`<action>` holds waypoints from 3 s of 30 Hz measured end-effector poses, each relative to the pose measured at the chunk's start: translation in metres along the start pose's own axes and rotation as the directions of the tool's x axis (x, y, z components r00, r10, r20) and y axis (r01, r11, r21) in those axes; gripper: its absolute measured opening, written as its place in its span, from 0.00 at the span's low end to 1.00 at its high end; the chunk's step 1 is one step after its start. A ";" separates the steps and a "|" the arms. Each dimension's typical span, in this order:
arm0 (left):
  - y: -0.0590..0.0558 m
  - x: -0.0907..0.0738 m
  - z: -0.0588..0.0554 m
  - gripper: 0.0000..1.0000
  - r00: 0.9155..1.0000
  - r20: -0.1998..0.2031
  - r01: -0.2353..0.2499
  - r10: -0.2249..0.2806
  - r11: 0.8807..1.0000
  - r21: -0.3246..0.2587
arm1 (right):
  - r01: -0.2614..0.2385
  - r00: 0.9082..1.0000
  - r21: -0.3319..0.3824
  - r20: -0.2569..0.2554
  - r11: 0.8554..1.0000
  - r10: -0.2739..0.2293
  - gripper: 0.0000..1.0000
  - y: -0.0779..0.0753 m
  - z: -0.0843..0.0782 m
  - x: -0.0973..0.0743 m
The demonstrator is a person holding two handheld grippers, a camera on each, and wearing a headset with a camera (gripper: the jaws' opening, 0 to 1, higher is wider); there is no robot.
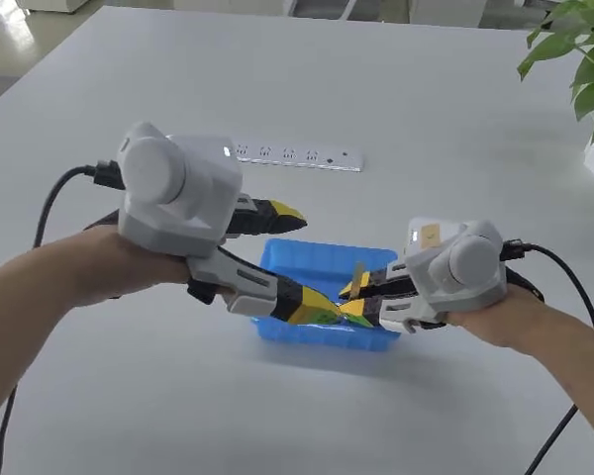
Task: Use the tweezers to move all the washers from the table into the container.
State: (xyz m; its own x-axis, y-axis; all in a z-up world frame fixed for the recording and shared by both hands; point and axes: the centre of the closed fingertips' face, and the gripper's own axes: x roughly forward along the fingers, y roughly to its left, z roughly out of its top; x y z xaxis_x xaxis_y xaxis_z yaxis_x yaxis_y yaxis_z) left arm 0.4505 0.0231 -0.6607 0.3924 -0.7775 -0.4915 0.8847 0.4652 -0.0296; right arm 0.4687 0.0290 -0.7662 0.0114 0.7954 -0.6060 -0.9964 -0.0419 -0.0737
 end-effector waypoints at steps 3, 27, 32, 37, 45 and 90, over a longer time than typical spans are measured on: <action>0.003 0.007 0.001 0.66 1.000 -0.004 0.011 -0.011 1.000 0.015 | -0.004 1.000 -0.004 -0.002 1.000 0.004 0.09 0.000 0.000 0.000; -0.006 0.044 -0.003 0.17 0.987 -0.090 0.142 -0.130 0.981 0.135 | -0.017 1.000 -0.024 -0.002 1.000 0.017 0.09 0.002 0.000 -0.001; -0.008 0.047 -0.005 0.09 0.985 -0.101 0.156 -0.141 0.976 0.153 | -0.021 1.000 -0.027 -0.004 0.999 0.021 0.10 0.003 -0.001 -0.001; -0.009 0.047 -0.005 0.07 0.984 -0.104 0.162 -0.146 0.971 0.178 | -0.023 1.000 -0.023 -0.004 0.999 0.023 0.10 0.003 0.000 -0.001; -0.006 0.043 -0.005 0.05 0.984 -0.115 0.159 -0.139 0.970 0.186 | -0.019 1.000 -0.022 -0.012 1.000 0.018 0.12 0.003 0.001 0.000; -0.049 -0.008 0.023 0.05 0.969 -0.141 0.235 -0.205 0.939 0.251 | 0.013 0.999 0.001 0.031 1.000 -0.013 0.07 0.050 0.042 -0.037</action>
State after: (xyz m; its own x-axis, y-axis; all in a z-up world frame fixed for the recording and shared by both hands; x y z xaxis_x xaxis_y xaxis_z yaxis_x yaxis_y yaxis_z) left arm 0.4101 -0.0028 -0.6346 0.1632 -0.7889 -0.5924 0.9862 0.1475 0.0751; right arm 0.4147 0.0229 -0.7146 0.0217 0.8140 -0.5805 -0.9963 -0.0309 -0.0806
